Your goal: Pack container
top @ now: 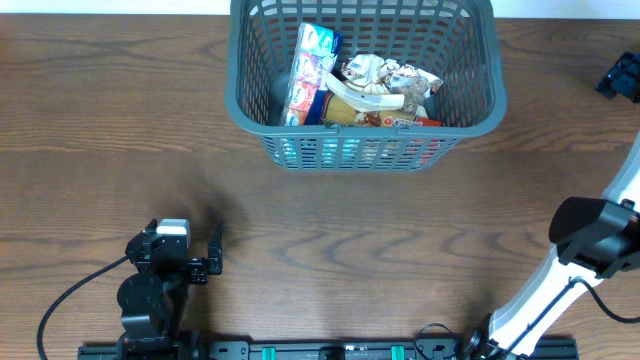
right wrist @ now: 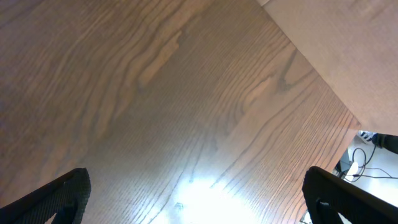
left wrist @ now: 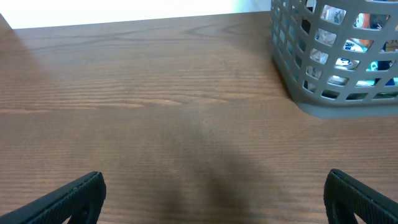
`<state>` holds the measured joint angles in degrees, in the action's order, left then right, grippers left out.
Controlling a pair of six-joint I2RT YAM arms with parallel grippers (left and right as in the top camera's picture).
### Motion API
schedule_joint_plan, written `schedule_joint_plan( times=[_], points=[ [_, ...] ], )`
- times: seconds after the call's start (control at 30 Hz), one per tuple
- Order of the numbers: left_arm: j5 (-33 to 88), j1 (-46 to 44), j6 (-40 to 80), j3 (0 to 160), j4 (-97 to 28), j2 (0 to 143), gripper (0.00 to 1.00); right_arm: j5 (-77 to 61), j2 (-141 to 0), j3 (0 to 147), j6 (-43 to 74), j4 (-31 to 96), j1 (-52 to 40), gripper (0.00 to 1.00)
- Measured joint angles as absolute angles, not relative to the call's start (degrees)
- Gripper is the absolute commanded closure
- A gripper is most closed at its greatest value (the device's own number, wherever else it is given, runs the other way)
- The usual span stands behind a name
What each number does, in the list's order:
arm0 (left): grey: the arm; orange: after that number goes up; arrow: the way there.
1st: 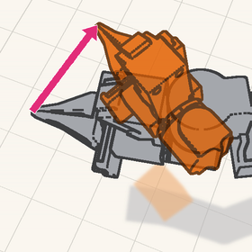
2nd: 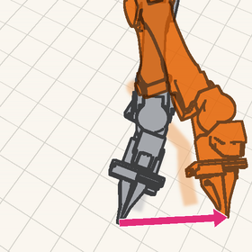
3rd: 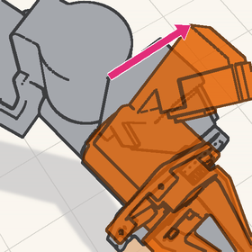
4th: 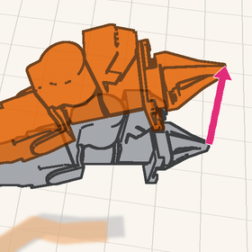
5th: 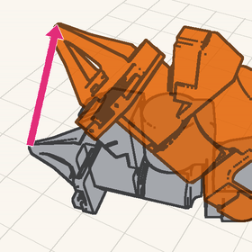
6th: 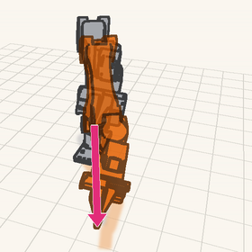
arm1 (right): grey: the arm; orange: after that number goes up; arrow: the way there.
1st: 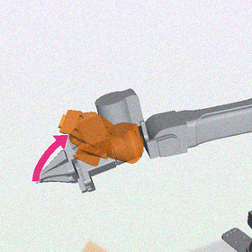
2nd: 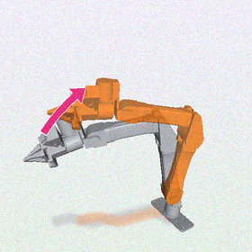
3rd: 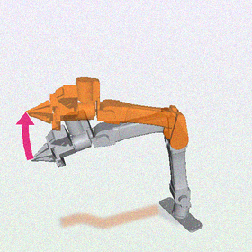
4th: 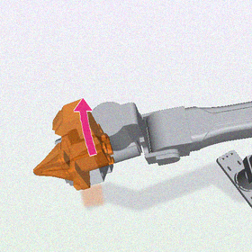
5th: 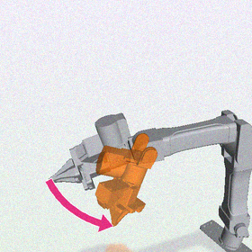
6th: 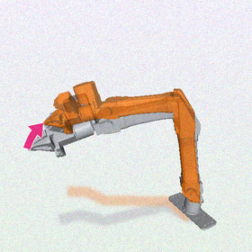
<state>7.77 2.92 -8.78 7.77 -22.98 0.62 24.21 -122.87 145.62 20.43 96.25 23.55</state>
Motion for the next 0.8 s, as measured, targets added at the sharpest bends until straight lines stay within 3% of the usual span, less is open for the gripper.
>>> schedule_joint_plan(
  times=[0.4, 0.8],
  points=[
    [7.8, 2.9, -8.8, 7.8, -23.0, 0.6, 0.01, 24.2, -122.9, 145.6, 20.0, 96.1, 23.6, 0.01],
    [7.8, 2.9, -8.8, 7.8, -23.0, 0.6, 0.01, 21.1, -119.2, 144.8, 18.5, 75.5, 18.2, 0.01]
  ],
)
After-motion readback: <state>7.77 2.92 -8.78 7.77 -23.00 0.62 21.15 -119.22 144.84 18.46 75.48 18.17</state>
